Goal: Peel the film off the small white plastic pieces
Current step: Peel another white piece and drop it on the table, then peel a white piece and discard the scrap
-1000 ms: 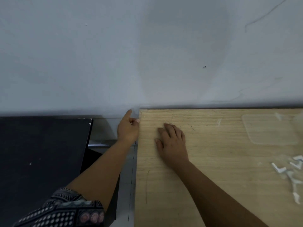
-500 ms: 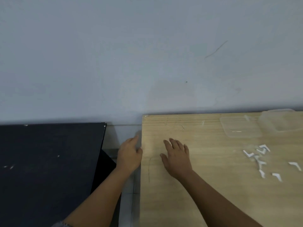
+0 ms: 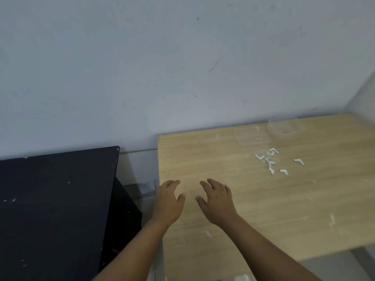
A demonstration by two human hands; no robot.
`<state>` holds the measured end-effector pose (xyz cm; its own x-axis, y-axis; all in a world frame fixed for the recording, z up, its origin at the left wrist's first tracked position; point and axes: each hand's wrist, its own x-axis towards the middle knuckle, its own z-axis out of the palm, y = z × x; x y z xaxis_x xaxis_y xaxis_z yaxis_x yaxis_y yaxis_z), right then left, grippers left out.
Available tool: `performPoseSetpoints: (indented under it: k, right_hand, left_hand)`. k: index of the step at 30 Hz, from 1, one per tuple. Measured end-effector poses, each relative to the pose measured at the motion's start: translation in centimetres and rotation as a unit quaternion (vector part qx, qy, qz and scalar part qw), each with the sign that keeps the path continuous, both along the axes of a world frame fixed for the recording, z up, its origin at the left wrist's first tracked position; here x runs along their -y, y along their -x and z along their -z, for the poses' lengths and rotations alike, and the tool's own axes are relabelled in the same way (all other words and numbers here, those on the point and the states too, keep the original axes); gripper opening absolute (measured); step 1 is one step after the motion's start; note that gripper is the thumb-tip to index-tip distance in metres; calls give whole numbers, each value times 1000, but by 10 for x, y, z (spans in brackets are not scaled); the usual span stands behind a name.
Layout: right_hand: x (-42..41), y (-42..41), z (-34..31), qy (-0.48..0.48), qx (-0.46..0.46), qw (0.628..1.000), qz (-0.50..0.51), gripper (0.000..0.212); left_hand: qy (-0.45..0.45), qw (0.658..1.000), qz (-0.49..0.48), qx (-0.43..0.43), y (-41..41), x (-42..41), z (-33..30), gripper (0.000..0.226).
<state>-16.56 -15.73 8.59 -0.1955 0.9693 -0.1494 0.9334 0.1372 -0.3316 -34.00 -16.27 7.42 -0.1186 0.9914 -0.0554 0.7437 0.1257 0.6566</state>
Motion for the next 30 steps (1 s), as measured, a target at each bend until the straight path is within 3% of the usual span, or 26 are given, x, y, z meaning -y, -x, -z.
performPoseSetpoints:
  k: [6, 19, 30]
  right_hand:
    - [34, -44, 6, -8, -17, 999, 51, 44]
    - [56, -202, 8, -10, -20, 992, 126, 47]
    - [27, -342, 14, 1, -44, 986, 158, 42]
  left_hand:
    - [-36, 998, 46, -20, -47, 24, 3, 28]
    - [-42, 993, 109, -8, -193, 14, 7, 27]
    - [7, 991, 136, 6, -327, -1, 20, 30]
